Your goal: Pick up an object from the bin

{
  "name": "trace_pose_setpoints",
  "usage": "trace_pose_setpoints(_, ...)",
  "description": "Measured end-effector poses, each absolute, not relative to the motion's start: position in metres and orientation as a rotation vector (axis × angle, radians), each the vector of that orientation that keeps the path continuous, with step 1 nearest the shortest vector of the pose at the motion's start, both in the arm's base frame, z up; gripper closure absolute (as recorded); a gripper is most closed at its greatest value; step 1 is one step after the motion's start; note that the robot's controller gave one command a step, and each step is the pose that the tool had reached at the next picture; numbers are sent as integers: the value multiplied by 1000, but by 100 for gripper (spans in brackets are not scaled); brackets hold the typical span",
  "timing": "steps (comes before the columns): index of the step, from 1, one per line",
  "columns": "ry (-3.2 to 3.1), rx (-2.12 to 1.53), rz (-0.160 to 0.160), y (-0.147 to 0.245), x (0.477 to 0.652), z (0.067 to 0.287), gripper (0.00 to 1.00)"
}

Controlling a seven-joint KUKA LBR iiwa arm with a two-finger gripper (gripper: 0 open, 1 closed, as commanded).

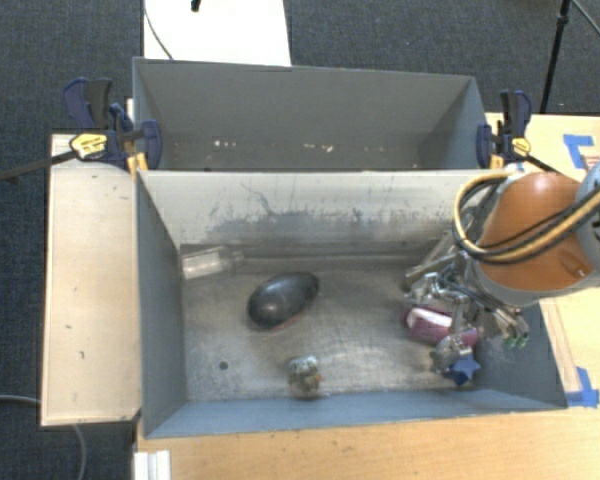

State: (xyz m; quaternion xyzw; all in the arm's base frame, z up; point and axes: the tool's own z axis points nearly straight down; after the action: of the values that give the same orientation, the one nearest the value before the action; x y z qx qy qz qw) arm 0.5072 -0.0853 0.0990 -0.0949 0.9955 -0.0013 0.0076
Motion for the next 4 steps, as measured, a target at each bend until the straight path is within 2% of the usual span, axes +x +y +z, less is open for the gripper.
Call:
trace_pose_setpoints(1, 3097, -473, 8, -117, 527, 82, 0)
trace_pose_setpoints(2, 3098, -471, 17, -116, 527, 82, 100)
trace_pose_setpoints(3, 3100, -473, 8, -119, 526, 81, 0)
trace_pose_setpoints(4, 3099, -473, 13, -118, 526, 82, 100)
